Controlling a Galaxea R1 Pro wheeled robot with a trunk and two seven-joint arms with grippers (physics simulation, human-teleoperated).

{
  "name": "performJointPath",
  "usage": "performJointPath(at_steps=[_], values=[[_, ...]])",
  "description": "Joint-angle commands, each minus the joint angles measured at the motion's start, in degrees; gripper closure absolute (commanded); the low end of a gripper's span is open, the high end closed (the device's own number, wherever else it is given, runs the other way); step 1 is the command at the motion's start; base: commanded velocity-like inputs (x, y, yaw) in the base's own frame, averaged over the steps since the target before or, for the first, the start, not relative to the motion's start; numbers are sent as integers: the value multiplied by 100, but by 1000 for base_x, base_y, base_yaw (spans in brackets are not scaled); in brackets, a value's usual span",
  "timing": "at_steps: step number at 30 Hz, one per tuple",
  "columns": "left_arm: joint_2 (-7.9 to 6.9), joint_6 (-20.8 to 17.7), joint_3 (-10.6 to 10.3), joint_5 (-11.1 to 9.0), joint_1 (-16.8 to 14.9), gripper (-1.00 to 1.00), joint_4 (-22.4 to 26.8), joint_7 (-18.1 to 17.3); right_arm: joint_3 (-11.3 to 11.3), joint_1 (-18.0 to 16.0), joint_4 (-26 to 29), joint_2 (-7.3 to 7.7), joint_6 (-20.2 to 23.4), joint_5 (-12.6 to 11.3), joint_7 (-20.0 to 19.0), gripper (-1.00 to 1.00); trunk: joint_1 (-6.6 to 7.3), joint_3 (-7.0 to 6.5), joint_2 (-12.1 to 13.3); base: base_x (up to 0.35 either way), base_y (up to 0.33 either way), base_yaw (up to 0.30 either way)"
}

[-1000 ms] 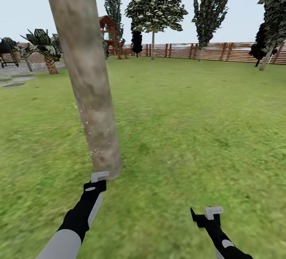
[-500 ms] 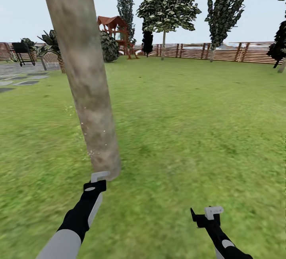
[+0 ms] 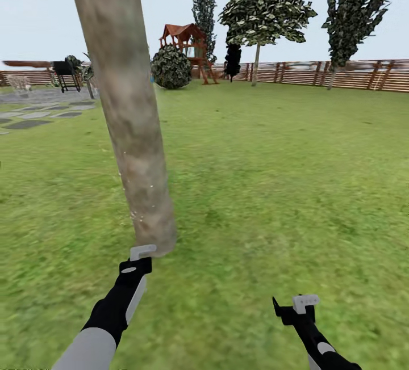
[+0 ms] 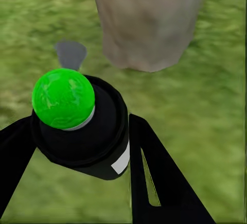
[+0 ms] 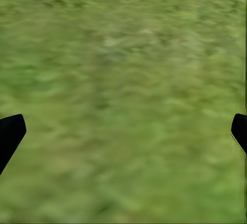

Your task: In the garden, pick up the pesticide atomizer on the floor and spray pesticide onto both trees until each tree trunk is fully covered.

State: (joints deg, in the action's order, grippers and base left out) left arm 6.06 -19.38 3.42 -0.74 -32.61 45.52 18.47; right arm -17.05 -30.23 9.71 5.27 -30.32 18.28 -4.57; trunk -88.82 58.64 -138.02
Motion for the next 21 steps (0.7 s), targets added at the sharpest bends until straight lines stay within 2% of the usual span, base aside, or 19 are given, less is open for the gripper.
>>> performJointPath(at_steps=[1,8,14,18,21], values=[[0,-3,-1,4,0,100,1,-2,0,0,0,0,0,0,0,-100,0,0,0,1,-273,32],[0,-3,1,4,0,100,1,-2,0,8,3,0,0,0,0,-100,0,0,0,0,-273,25],[-40,-10,20,20,0,100,1,-7,0,9,4,0,0,0,0,-100,0,0,0,0,-273,252],[-50,-3,-24,43,-5,100,4,-5,0,9,4,6,0,-4,0,-100,0,0,0,0,-93,196],[38,-184,-39,58,-160,100,-138,-33,0,9,4,8,0,-7,0,-100,0,0,0,0,-5,17]])
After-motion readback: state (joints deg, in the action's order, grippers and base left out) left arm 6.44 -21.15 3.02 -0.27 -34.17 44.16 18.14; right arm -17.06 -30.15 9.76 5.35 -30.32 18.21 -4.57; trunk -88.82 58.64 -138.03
